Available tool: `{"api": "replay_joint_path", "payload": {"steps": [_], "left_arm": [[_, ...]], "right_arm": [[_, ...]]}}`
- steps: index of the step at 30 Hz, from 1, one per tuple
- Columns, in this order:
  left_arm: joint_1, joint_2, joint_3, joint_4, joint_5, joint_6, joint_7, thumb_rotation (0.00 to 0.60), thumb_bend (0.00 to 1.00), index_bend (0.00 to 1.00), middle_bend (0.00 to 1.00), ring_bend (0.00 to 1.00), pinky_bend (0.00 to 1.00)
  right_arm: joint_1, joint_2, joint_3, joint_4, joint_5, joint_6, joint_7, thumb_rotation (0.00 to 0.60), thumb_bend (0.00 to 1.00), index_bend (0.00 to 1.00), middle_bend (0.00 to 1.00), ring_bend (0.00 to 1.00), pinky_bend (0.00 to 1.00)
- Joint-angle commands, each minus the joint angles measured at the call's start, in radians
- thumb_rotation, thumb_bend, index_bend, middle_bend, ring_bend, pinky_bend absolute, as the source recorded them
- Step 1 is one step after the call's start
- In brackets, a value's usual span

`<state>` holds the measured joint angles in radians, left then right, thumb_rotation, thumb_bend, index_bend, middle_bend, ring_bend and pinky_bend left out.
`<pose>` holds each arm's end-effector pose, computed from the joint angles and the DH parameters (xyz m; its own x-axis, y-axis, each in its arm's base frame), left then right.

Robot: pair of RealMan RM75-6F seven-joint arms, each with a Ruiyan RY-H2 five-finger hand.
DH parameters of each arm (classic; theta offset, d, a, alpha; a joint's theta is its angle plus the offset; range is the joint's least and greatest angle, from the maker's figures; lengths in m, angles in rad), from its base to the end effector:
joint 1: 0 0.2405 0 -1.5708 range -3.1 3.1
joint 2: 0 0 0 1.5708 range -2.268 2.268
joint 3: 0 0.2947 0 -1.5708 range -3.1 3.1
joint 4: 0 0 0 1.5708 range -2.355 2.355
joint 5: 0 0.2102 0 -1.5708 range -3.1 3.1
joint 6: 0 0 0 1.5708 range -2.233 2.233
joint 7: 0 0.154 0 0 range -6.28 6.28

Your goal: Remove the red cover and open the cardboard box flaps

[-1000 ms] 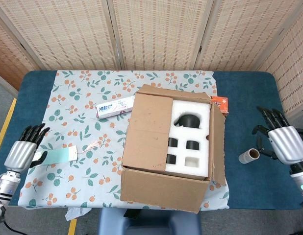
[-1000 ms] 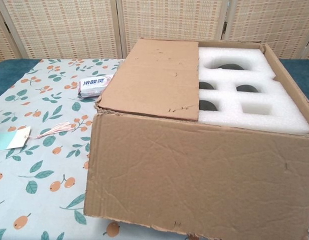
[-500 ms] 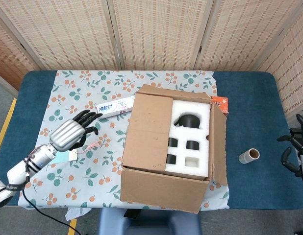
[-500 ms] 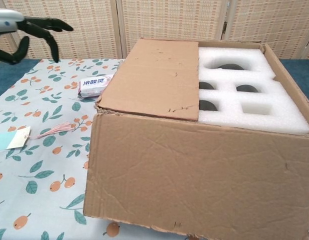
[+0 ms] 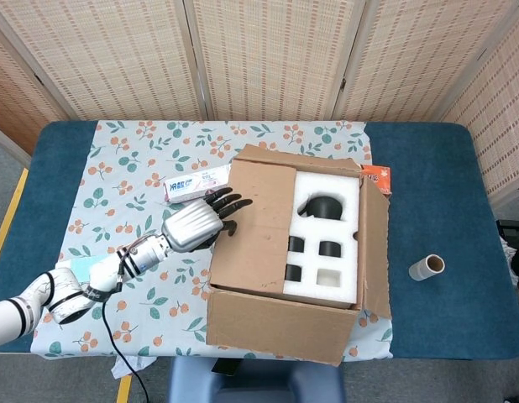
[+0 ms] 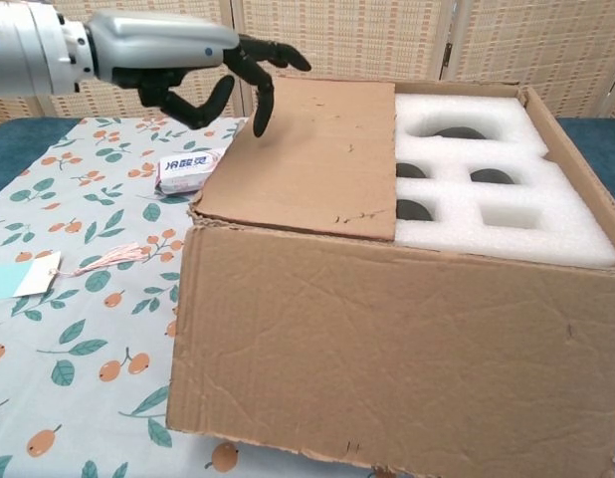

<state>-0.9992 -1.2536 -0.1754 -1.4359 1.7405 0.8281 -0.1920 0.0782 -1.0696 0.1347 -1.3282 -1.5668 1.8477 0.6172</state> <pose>-0.0736 0.4193 0.0644 0.6141 0.0604 0.7869 0.4806 -0.8195 -0.3122 -0.3482 -0.1965 0.2775 0.0603 0.3499 0.9348 -0.9475 -0.2747 0.1639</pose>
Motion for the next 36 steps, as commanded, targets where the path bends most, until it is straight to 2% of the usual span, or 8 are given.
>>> {"api": "replay_joint_path", "payload": {"steps": [1,4,7,11,18,24,30,36], "left_arm": [[-0.043,-0.028,-0.041,-0.004,-0.047,-0.024,0.072,0.600,1.00,0.47,0.06,0.00,0.00],[-0.069,-0.035,-0.055,-0.027,-0.096,-0.060,0.047,0.600,1.00,0.49,0.06,0.00,0.00],[-0.099,-0.063,-0.044,-0.023,-0.093,-0.074,0.015,0.600,1.00,0.52,0.06,0.00,0.00],[-0.138,-0.128,-0.033,0.038,-0.086,-0.085,0.045,0.600,1.00,0.54,0.06,0.00,0.00],[-0.176,-0.211,-0.067,0.085,-0.169,-0.098,0.159,0.600,1.00,0.56,0.06,0.00,0.00],[-0.224,-0.272,-0.087,0.145,-0.208,-0.113,0.144,0.600,1.00,0.55,0.06,0.00,0.00],[-0.244,-0.335,-0.097,0.215,-0.244,-0.090,0.201,0.600,1.00,0.55,0.04,0.00,0.00],[-0.260,-0.374,-0.084,0.276,-0.268,-0.101,0.206,0.600,1.00,0.56,0.03,0.00,0.00]], "right_arm": [[0.000,0.006,0.010,0.015,0.013,-0.023,0.033,0.395,0.83,0.42,0.00,0.00,0.00],[0.001,0.012,0.012,0.022,0.014,-0.036,0.057,0.395,0.83,0.42,0.00,0.00,0.00],[-0.008,0.025,0.016,0.026,0.008,-0.023,0.114,0.396,0.83,0.42,0.00,0.00,0.00],[-0.029,0.032,0.019,0.048,0.012,-0.004,0.149,0.394,0.84,0.42,0.00,0.00,0.00],[-0.039,0.048,0.021,0.066,0.018,-0.021,0.208,0.396,0.87,0.42,0.00,0.00,0.00],[-0.033,0.058,0.021,0.077,0.016,-0.049,0.254,0.396,0.87,0.42,0.00,0.00,0.00],[-0.025,0.070,0.014,0.095,0.009,-0.083,0.298,0.395,0.87,0.42,0.00,0.00,0.00],[-0.028,0.070,0.021,0.116,0.020,-0.089,0.340,0.395,0.87,0.42,0.00,0.00,0.00]]}}
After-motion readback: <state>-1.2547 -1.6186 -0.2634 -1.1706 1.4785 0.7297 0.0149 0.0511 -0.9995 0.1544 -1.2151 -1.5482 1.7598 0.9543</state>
